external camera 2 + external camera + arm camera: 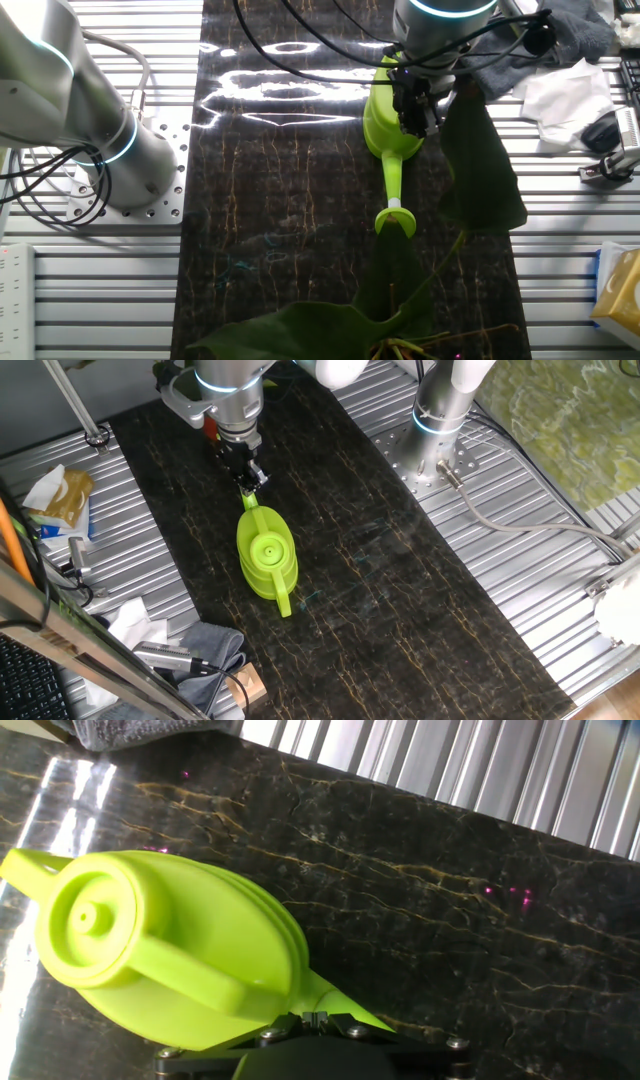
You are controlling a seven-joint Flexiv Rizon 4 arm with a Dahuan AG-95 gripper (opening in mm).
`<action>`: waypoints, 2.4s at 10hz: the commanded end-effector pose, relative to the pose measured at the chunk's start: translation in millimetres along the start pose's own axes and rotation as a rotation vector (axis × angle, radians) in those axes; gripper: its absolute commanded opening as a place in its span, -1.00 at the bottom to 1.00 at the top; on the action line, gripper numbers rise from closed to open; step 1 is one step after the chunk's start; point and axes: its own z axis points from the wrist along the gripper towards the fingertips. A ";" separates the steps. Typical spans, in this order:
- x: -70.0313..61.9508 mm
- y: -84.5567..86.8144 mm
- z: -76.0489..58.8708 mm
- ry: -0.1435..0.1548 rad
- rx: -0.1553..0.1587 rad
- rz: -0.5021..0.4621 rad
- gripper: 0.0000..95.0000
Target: Water the plant
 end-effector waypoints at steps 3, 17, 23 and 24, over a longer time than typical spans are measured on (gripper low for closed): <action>0.1 0.0 0.0 0.001 0.000 0.001 -1.00; 0.1 0.0 0.0 0.000 0.001 0.004 -1.00; 1.5 1.3 -11.3 -0.005 -0.001 0.064 -1.00; 1.6 1.5 -13.8 -0.004 -0.001 0.063 -1.00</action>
